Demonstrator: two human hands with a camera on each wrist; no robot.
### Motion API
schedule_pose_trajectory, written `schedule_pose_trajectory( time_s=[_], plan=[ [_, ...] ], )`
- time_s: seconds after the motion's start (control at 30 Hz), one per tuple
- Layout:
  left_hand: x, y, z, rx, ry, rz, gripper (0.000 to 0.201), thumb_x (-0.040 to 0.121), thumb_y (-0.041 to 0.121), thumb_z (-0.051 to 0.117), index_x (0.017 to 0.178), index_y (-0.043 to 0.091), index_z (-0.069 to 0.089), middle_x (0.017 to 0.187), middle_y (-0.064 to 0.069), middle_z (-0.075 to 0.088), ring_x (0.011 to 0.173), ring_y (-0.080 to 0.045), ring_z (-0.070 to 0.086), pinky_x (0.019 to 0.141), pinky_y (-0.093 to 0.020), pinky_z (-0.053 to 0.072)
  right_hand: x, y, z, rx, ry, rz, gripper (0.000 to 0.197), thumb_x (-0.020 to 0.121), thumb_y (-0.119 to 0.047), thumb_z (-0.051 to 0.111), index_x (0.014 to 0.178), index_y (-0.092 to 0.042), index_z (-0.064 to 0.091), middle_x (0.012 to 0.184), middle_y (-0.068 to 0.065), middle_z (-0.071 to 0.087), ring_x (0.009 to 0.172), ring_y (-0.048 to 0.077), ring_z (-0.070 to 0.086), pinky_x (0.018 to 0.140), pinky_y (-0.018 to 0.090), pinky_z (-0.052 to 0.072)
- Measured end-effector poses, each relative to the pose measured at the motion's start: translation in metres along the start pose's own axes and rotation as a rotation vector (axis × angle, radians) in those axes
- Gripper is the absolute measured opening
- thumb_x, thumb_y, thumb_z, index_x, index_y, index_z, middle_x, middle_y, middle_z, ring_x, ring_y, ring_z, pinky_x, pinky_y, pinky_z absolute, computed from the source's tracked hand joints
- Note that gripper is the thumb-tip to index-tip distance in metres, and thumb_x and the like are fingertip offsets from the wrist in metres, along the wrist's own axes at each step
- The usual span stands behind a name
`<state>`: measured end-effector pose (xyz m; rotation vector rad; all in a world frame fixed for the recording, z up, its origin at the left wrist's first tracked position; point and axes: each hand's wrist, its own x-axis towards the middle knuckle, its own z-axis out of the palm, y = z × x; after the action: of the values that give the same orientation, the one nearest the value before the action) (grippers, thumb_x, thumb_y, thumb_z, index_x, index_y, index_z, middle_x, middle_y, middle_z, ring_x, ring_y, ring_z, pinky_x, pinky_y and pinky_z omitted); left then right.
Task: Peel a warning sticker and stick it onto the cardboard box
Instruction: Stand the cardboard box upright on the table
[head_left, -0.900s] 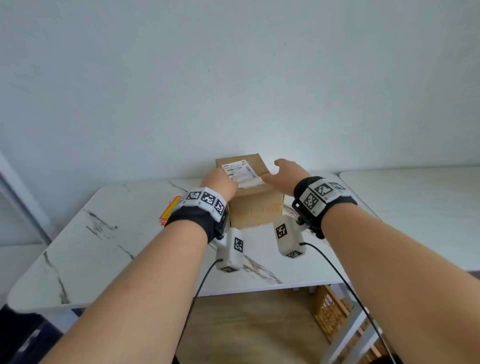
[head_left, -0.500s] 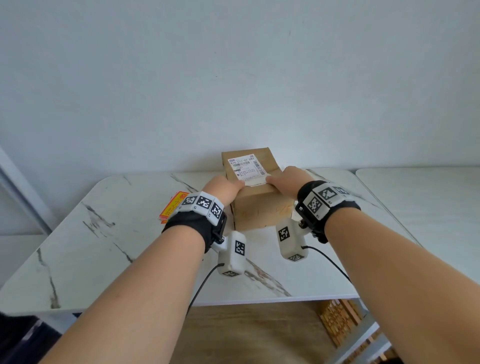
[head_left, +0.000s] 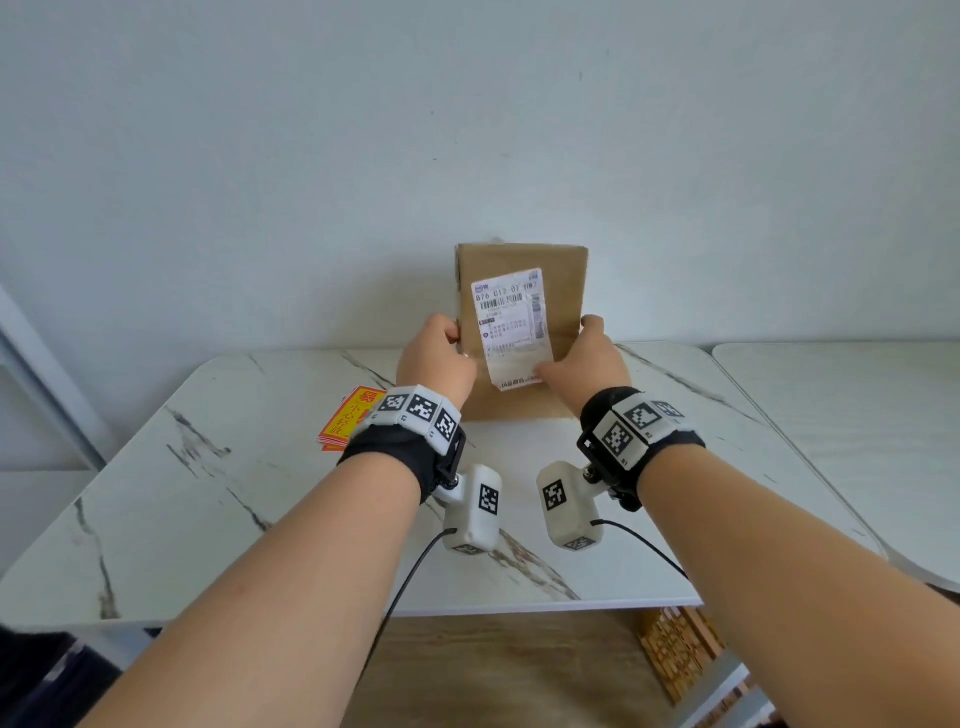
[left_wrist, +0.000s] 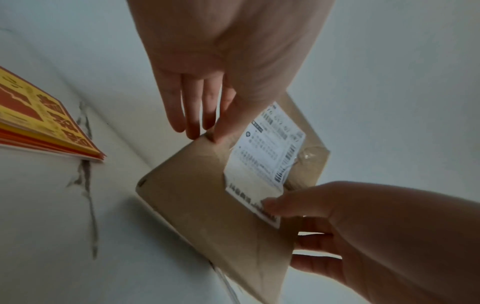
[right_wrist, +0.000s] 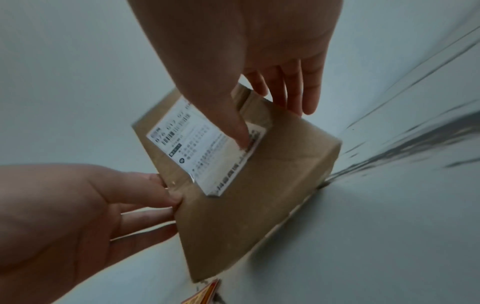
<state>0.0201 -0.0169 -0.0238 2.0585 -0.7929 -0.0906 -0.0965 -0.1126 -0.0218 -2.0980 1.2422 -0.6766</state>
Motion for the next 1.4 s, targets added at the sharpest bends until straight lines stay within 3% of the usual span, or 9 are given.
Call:
schedule_pose_trajectory(
  time_s=[0.17, 0.4, 0.53, 0.63, 0.83, 0.97, 1.07, 1.27, 1.4],
  plan=[
    [-0.005, -0.002, 0.005, 0.022, -0.014, -0.011, 0.054, 0.087, 0.011, 0.057, 0.138, 0.021, 0.043, 0.119, -0.001, 0.066, 0.104, -0.025, 0.065, 0.074, -0.030, 0.046, -0.002, 0.011, 0.008, -0.016, 0.002, 0.017, 0.047, 0.082, -0.011, 0.060, 0.124, -0.009, 0.037, 0.123, 0.015, 0.050, 0.107, 0.037, 0.058, 0.090, 0.047, 0.052],
    [-0.004, -0.005, 0.004, 0.057, -0.085, 0.042, 0.053, 0.091, 0.010, 0.052, 0.141, 0.025, 0.045, 0.122, -0.001, 0.066, 0.107, -0.022, 0.065, 0.078, -0.025, 0.045, -0.001, 0.012, 0.012, 0.008, -0.041, 0.058, 0.045, 0.087, -0.013, 0.055, 0.127, -0.007, 0.034, 0.125, 0.015, 0.049, 0.106, 0.036, 0.059, 0.088, 0.046, 0.053],
    [-0.001, -0.008, 0.000, 0.050, -0.146, 0.012, 0.064, 0.094, 0.014, 0.051, 0.152, 0.027, 0.024, 0.133, -0.002, 0.061, 0.114, -0.025, 0.062, 0.086, -0.031, 0.047, -0.003, 0.013, 0.012, -0.027, -0.103, 0.124, 0.047, 0.086, -0.018, 0.056, 0.127, -0.007, 0.036, 0.124, 0.014, 0.055, 0.110, 0.035, 0.060, 0.091, 0.046, 0.053],
    [-0.002, -0.010, -0.004, 0.092, -0.175, -0.021, 0.075, 0.095, 0.015, 0.050, 0.155, 0.022, 0.007, 0.138, -0.003, 0.057, 0.117, -0.027, 0.060, 0.086, -0.031, 0.045, -0.007, 0.013, 0.008, -0.114, -0.158, 0.197, 0.045, 0.089, -0.019, 0.052, 0.128, -0.003, 0.037, 0.109, 0.012, 0.061, 0.104, 0.033, 0.064, 0.083, 0.039, 0.053],
    [0.005, -0.033, -0.026, 0.254, -0.244, -0.068, 0.056, 0.092, 0.014, 0.047, 0.147, 0.015, 0.037, 0.149, -0.009, 0.045, 0.133, -0.028, 0.047, 0.108, -0.036, 0.039, -0.018, 0.006, -0.001, -0.322, -0.160, 0.139, 0.027, 0.086, -0.027, 0.053, 0.107, -0.010, 0.056, 0.092, 0.007, 0.064, 0.091, 0.030, 0.066, 0.087, 0.040, 0.054],
    [0.002, -0.051, -0.042, 0.303, -0.227, -0.110, 0.047, 0.093, 0.010, 0.045, 0.139, 0.014, 0.050, 0.147, -0.008, 0.049, 0.134, -0.028, 0.046, 0.110, -0.034, 0.037, -0.026, -0.005, -0.004, -0.310, -0.203, 0.056, 0.017, 0.089, -0.024, 0.050, 0.076, -0.015, 0.057, 0.077, 0.005, 0.066, 0.079, 0.027, 0.068, 0.072, 0.033, 0.057],
    [0.000, -0.059, -0.054, 0.371, -0.230, -0.126, 0.042, 0.092, 0.007, 0.045, 0.133, 0.008, 0.057, 0.139, -0.014, 0.056, 0.126, -0.032, 0.053, 0.105, -0.037, 0.044, -0.031, -0.016, 0.001, -0.253, -0.215, 0.062, 0.022, 0.090, -0.021, 0.045, 0.075, -0.012, 0.057, 0.083, 0.010, 0.073, 0.079, 0.028, 0.072, 0.075, 0.037, 0.060],
    [-0.001, -0.064, -0.062, 0.344, -0.225, -0.137, 0.049, 0.094, 0.009, 0.043, 0.143, 0.014, 0.046, 0.148, -0.010, 0.048, 0.132, -0.029, 0.049, 0.107, -0.036, 0.042, -0.033, -0.019, 0.011, -0.224, -0.235, 0.088, 0.024, 0.087, -0.022, 0.045, 0.088, -0.010, 0.066, 0.082, 0.008, 0.075, 0.074, 0.026, 0.073, 0.073, 0.039, 0.061],
    [0.000, -0.047, -0.053, 0.258, -0.270, -0.090, 0.055, 0.096, 0.012, 0.042, 0.150, 0.018, 0.033, 0.154, -0.005, 0.039, 0.136, -0.027, 0.045, 0.105, -0.033, 0.038, -0.030, -0.014, 0.007, -0.248, -0.186, 0.095, 0.017, 0.087, -0.023, 0.046, 0.077, -0.014, 0.057, 0.082, 0.008, 0.073, 0.075, 0.027, 0.072, 0.074, 0.039, 0.061]
  ],
)
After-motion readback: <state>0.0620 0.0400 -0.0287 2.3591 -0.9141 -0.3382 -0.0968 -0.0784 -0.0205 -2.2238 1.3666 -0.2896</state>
